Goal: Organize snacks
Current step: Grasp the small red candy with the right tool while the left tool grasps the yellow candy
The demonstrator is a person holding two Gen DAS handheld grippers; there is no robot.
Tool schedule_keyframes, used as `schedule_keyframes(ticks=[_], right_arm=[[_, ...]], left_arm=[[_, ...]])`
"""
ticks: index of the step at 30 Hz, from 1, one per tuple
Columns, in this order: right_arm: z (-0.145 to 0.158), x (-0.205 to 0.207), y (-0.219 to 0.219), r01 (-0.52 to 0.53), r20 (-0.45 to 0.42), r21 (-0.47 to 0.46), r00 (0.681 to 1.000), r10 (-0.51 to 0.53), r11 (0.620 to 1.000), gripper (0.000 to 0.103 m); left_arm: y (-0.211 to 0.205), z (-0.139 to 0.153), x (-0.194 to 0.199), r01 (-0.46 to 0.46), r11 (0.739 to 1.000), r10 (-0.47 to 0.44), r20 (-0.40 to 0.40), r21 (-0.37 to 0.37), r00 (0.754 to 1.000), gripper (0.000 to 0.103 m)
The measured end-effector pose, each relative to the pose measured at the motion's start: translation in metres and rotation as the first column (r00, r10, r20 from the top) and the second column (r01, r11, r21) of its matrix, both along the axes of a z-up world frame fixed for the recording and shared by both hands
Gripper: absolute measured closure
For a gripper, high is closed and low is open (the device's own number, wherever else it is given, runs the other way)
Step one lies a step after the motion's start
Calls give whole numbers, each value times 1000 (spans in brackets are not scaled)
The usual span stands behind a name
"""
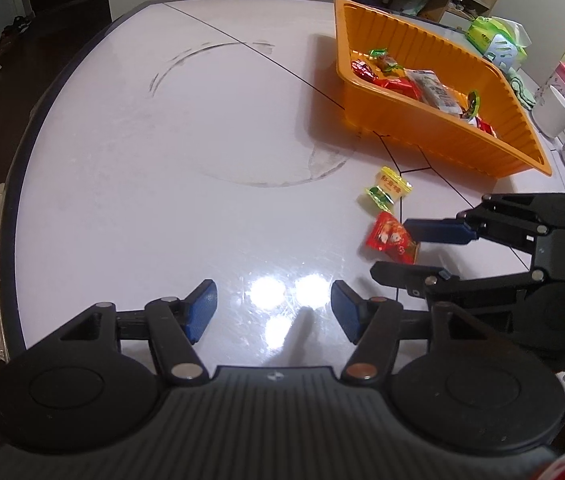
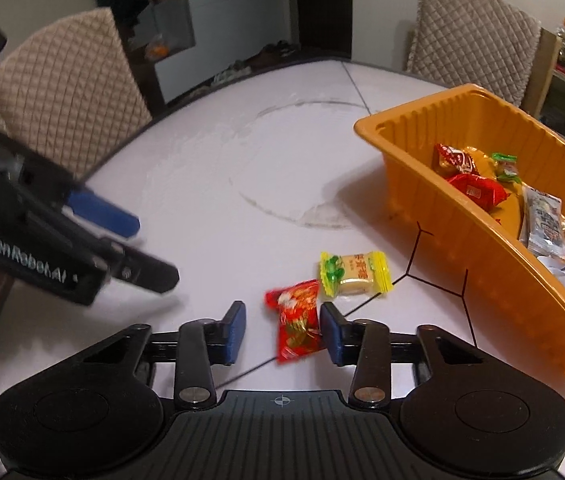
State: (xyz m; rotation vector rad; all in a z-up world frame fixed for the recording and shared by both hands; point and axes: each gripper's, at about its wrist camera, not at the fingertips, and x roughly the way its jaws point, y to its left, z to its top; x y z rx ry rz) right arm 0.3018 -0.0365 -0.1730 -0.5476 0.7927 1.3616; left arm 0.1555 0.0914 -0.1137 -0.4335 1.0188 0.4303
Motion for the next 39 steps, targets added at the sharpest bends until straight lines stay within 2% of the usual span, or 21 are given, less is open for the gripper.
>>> schedule_keyframes(ticks=[3,9,13,15,23,32,39], right_arm=[[-4,0,-2,8,8,-8,1000,-8,1000,69],[-4,6,-1,62,-46,-2,997,-62,998,69],[-2,4,-1,82,-44,2,996,-82,997,69],[-2,4,-1,92,-45,5,995,-92,996,81],[1,10,-17,174,-91,15,981,-172,985,82],[9,31,-46,360,-150,-3,922,-357,933,81],[9,44,-69,473,-169,-22,867,-470,881,81]], left_arm=[[0,0,1,0,1000,0,1,1,1000,43],[1,0,1,0,1000,0,0,3,1000,43],[2,1,3,6,1000,-6,-1,7,1000,43],[2,1,4,10,1000,-10,2,10,1000,43],[1,0,10,37,999,-37,17,21,999,43],[-13,2,30,151,988,-155,92,41,984,44],[-26,-4,64,283,955,-292,118,87,949,45]])
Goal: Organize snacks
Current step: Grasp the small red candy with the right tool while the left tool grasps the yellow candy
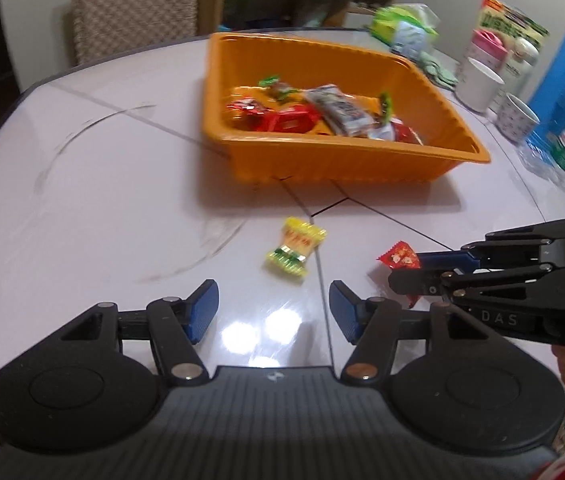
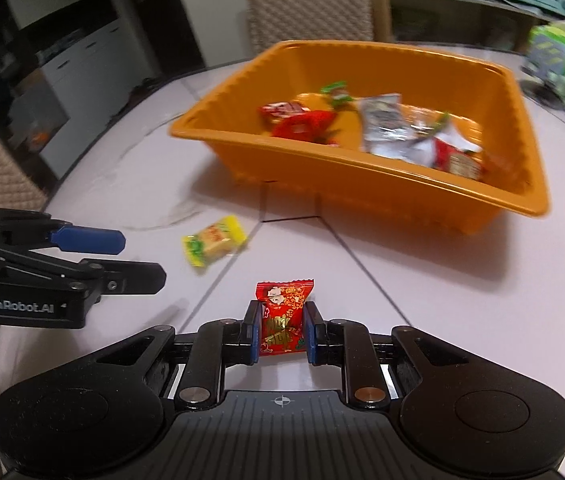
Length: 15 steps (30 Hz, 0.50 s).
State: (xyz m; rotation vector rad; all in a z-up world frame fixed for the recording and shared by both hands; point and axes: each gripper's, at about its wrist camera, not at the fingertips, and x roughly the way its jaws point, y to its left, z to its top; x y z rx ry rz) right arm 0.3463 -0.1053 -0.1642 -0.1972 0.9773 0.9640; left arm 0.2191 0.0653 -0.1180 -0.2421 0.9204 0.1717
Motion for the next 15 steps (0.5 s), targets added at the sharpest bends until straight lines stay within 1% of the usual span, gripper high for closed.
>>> schedule_keyframes(ticks=[3,5,7,10,13,15], right_arm=[[0,5,-7,35,-4,-8,999,-35,999,81],[0,7,-12,53,-10,-8,999,-53,999,81],[0,8,-15,67,-14,-8,998,-67,998,81],[1,9,-18,79,-18,-6,997,-79,997,81],[3,8,-19,86,-21,-4,996,-86,996,81],[4,7,-20,90,-21,-3,996,-90,996,81]], left_arm=[[-3,-5,16,45,999,-45,2,13,999,45],[-4,-9,27,68,997,-68,-5,30,998,49],[-4,-12,37,86,996,-86,-16,30,996,57],[-3,-17,49,100,995,-99,-26,28,995,63],[-3,-19,55,111,993,-109,-39,37,993,64],[-3,-20,56,114,993,-112,-44,42,993,70]])
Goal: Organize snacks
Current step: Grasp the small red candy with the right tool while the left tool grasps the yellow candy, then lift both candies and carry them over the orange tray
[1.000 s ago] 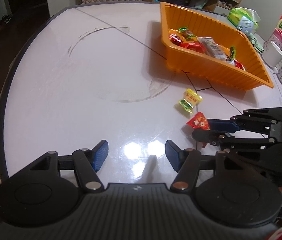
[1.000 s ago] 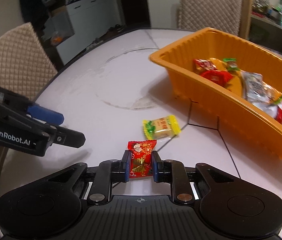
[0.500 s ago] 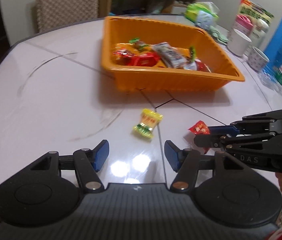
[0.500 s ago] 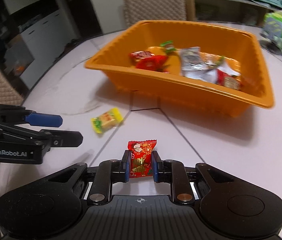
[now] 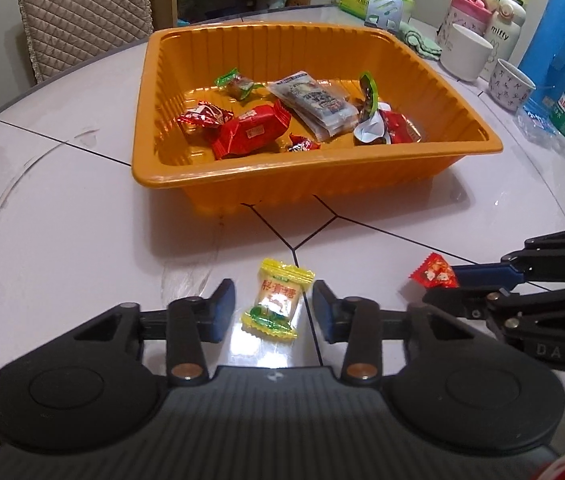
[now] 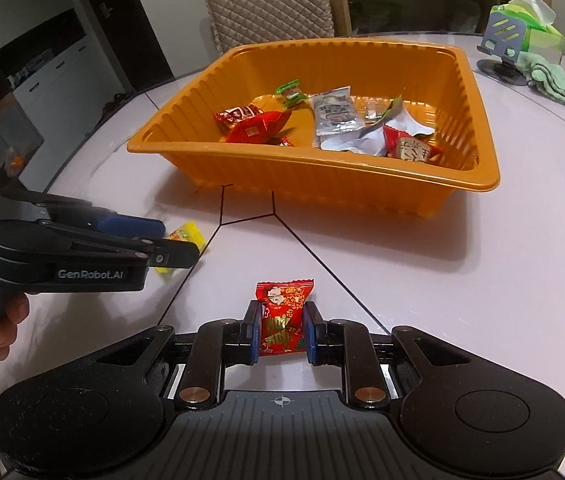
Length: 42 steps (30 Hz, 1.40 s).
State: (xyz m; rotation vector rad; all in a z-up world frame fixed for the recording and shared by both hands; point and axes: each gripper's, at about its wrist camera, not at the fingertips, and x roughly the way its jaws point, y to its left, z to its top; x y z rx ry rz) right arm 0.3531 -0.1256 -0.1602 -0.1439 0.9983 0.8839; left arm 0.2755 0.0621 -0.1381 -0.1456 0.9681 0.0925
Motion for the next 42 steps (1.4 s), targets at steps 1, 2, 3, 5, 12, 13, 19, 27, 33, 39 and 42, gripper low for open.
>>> schedule_keyframes(ticks=[1,2,3,5,12,13,19,27,33,39,42], right_arm=[[0,0,1,3,-1,0,1000,-3,1000,81],[0,0,0,5,-1,1,1000,-5,1000,81],[0,0,0,7,-1,2,1000,-7,1000,81],[1,-2,-2,8,-1,2,1000,-8,1000,81],[1,-11,-3,-5,1,2,1000,5,1000,82],[1,-14,-3,-11,1,0,1000,11,1000,82],[-3,-38,-7,-61,2,-19,998,61,998,81],[-5,-64,-11,-114,38,-53,993,116,992,81],[-7,-66,-9,-101,37,-56,994,103,993,78],[-7,-67,-9,-95,44,-56,994,97,994,78],[-7,-70,-8,-101,58,-59,993,104,993,78]], left_arm=[[0,0,0,1,1000,-1,-1,3,1000,73],[0,0,1,5,1000,-5,-2,0,1000,75],[0,0,0,5,1000,-5,-3,-2,1000,79],[-1,0,-1,5,1000,-5,-7,-4,1000,84],[-10,1,-21,-19,1000,19,-21,-25,1000,84],[-12,1,-26,-26,999,25,-23,-29,999,84],[-24,3,-64,-72,996,70,-43,-46,997,84],[-36,4,-98,-118,991,115,-60,-58,992,84],[-38,5,-101,-145,988,141,-62,-54,988,84],[-43,5,-101,-153,987,151,-60,-37,987,84],[-44,5,-101,-152,988,149,-61,-34,987,84]])
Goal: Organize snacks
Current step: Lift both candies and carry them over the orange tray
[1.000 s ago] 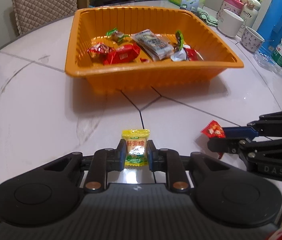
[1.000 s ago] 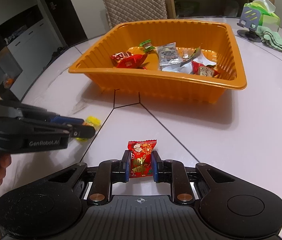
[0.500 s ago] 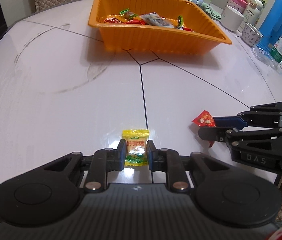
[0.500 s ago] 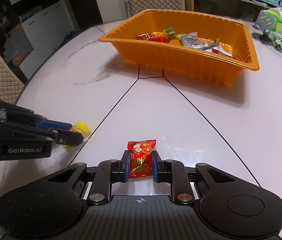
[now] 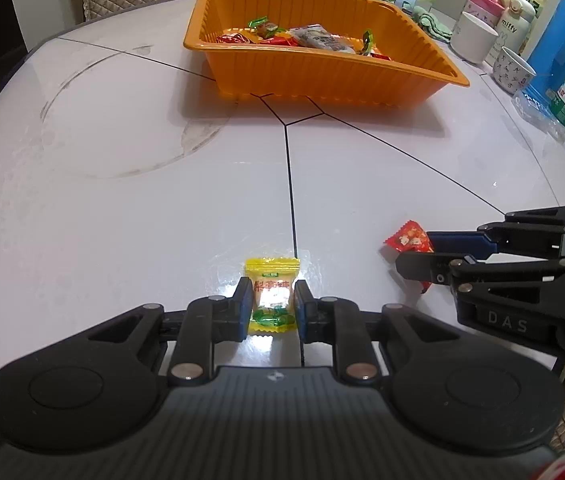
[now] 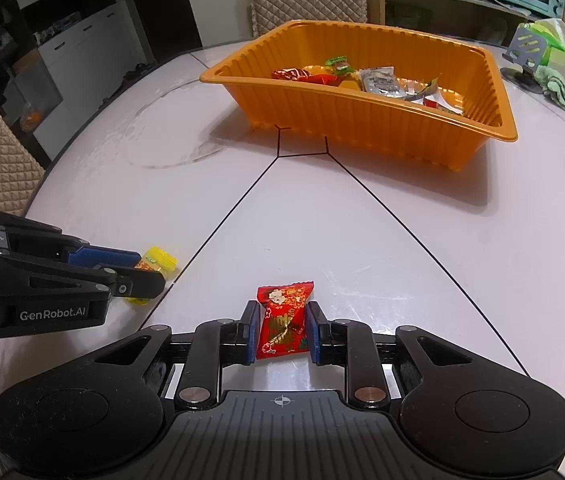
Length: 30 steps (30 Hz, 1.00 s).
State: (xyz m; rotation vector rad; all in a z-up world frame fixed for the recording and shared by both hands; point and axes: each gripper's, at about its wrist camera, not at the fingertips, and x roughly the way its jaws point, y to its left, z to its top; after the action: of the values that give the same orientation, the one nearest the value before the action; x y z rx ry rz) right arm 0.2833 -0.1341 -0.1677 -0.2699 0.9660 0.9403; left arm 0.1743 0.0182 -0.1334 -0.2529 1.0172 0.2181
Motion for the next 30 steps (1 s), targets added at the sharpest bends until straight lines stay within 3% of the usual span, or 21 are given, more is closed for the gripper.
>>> schedule_keyframes(ticks=[14,30], right_arm=[[13,0,-5,-3,-5,35,1000,3,999,81],[64,39,-22,80,-41,148,996,-75,986,81]], left_arm=[[2,11,-2,-6,1000,6,24,-6,1000,85],[13,75,18,2,1000,-4,152,14,988,85]])
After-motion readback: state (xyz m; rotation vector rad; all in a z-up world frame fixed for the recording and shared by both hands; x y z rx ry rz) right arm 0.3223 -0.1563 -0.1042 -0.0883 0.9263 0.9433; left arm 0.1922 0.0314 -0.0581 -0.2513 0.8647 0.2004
